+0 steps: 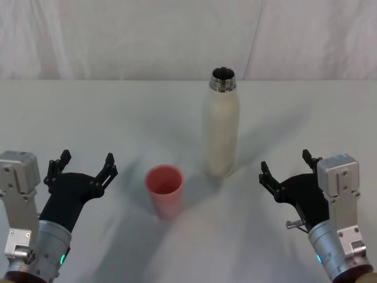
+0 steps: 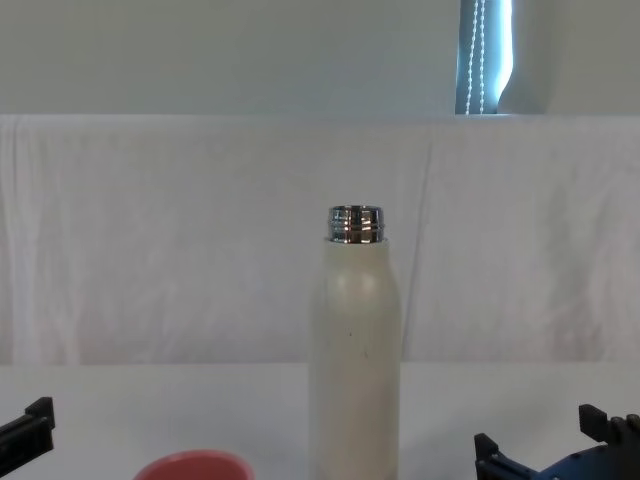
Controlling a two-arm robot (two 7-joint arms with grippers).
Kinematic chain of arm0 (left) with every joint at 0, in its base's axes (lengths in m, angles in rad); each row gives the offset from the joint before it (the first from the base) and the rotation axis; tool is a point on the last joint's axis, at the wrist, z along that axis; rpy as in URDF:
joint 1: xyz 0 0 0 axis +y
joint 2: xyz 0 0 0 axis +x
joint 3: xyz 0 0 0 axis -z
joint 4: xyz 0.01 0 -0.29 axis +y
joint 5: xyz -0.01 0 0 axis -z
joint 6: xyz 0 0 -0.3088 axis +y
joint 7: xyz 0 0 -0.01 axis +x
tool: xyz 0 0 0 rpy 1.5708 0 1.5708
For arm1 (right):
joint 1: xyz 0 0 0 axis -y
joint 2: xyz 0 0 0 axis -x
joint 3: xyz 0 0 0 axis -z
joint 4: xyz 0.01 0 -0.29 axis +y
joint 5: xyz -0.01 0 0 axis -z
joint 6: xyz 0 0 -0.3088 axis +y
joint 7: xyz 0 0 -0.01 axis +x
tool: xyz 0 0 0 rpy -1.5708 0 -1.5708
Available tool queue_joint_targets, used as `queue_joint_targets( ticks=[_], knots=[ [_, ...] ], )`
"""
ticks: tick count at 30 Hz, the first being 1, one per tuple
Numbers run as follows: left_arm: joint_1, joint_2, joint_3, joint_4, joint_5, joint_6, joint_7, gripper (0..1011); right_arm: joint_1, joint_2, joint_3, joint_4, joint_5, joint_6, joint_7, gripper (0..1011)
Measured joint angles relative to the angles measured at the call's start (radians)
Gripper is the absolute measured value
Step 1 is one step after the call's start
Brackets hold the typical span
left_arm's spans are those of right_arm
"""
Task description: Grasp the thermos with one hand and pour water into the cup lid.
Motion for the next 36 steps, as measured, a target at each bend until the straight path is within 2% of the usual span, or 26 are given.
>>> queue_joint_targets(
  ticks=[14,36],
  knots=[
    [0.000,0.000,0.000,0.000,0.000,0.000,0.000,1001,0.000,-0.003,0.017,-0.014,-0.002,0.000,0.006,1000],
    [0.000,0.000,0.000,0.000,0.000,0.000,0.000,1001,-0.001,-0.003,0.017,-0.015,-0.004,-0.001,0.006,1000]
  ],
)
